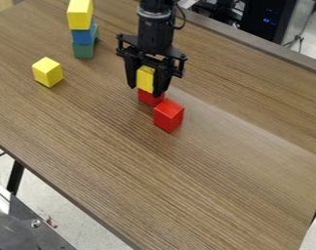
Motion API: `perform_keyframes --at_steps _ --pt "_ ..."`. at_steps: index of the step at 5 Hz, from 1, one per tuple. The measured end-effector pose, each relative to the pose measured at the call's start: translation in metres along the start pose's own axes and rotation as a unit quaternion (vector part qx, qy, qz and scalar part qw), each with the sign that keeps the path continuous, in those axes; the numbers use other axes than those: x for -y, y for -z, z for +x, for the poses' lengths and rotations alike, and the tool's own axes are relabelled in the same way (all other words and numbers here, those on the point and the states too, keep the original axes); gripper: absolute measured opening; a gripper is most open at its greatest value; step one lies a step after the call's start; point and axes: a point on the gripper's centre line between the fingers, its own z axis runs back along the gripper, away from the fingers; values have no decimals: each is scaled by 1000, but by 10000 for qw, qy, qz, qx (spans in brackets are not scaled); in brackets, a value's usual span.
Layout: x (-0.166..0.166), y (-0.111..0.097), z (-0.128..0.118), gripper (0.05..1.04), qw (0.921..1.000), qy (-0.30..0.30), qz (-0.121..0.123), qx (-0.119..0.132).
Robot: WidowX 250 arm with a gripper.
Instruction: Pick the yellow cube above the tower and put it above the left side red cube
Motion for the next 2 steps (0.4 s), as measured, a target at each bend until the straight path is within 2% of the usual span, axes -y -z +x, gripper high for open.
perform_keyframes --at_steps 2 --pt "-1 -4 6 587 9999 12 0 123"
